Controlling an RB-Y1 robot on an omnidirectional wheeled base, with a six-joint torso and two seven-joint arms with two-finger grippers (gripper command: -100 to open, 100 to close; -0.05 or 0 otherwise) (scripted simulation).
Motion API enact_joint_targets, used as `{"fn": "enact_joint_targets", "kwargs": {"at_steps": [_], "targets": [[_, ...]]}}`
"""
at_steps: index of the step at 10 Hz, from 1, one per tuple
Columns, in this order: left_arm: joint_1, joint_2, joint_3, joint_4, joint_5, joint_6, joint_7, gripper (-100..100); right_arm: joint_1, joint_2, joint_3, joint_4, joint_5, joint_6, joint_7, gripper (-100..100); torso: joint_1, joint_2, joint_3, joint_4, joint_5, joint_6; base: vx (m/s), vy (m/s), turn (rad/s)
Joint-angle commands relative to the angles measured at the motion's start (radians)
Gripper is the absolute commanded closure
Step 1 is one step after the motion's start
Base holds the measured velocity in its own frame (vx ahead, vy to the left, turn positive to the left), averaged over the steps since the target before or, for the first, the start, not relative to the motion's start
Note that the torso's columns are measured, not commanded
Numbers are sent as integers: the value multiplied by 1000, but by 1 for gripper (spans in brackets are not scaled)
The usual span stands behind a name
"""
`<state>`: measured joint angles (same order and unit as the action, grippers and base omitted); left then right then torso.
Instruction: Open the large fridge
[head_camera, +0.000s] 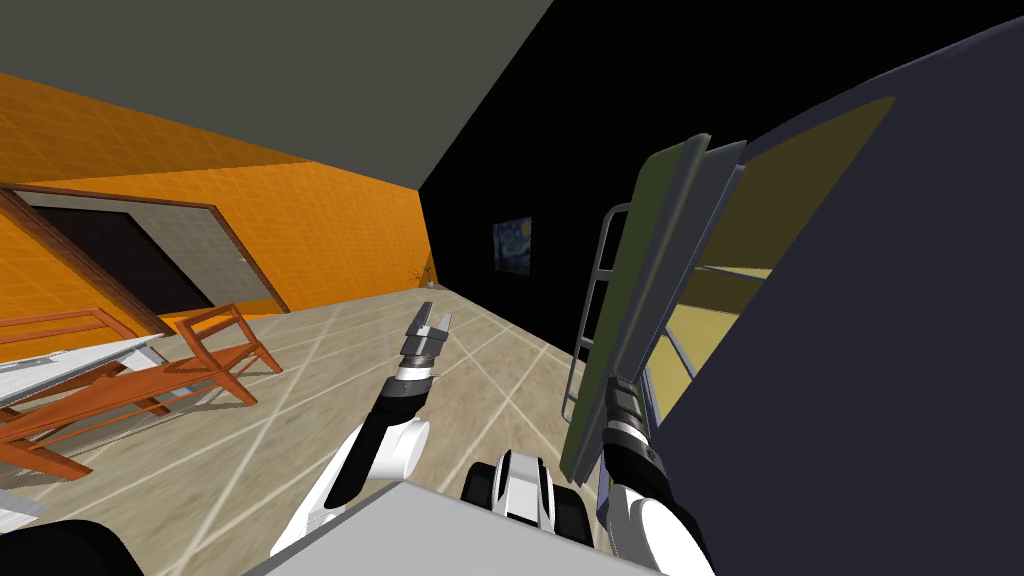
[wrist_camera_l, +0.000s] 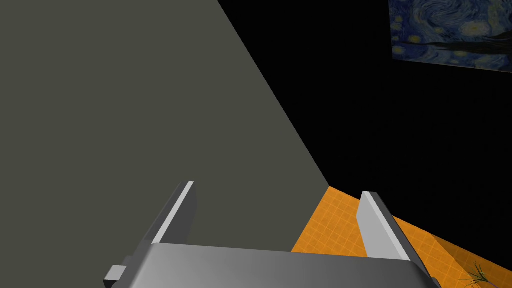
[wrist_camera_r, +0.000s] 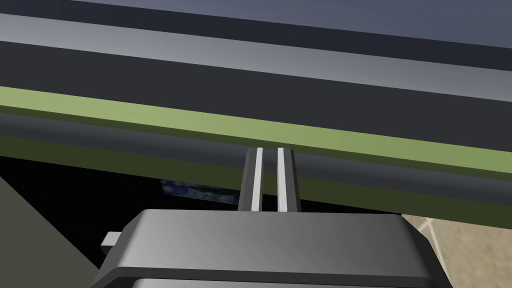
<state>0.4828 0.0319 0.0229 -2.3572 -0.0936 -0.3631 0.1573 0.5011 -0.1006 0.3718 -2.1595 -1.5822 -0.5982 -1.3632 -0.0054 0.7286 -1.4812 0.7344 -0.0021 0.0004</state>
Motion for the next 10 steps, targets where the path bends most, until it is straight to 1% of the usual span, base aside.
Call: {"fn": "enact_joint_targets", "kwargs": {"at_steps": [1,4,5,7,8,10], "targets": [[0,0,0,0,0,0,0,0,14,-42,0,-26,-15,-23,35,-100,-1,-2,-1,-2,-1,0,103,73,-8],[0,0,0,0,0,0,0,0,31,-62,6,-67,-34,-53,79,-100,-8,-10,-6,-2,-1,1,121,92,-6],[0,0,0,0,0,0,0,0,39,-65,9,-87,-43,-67,99,-100,-11,-10,-6,1,0,1,112,116,3],[0,0,0,0,0,0,0,0,49,-45,13,-111,-55,-84,122,-100,-13,-9,-6,3,1,2,123,89,-9],[0,0,0,0,0,0,0,0,55,-10,15,-126,-63,-94,135,-100,-14,-8,-6,5,2,3,110,81,-2],[0,0,0,0,0,0,0,0,55,-10,15,-126,-63,-94,135,-100,-17,-6,-5,7,3,4,50,32,6]]}}
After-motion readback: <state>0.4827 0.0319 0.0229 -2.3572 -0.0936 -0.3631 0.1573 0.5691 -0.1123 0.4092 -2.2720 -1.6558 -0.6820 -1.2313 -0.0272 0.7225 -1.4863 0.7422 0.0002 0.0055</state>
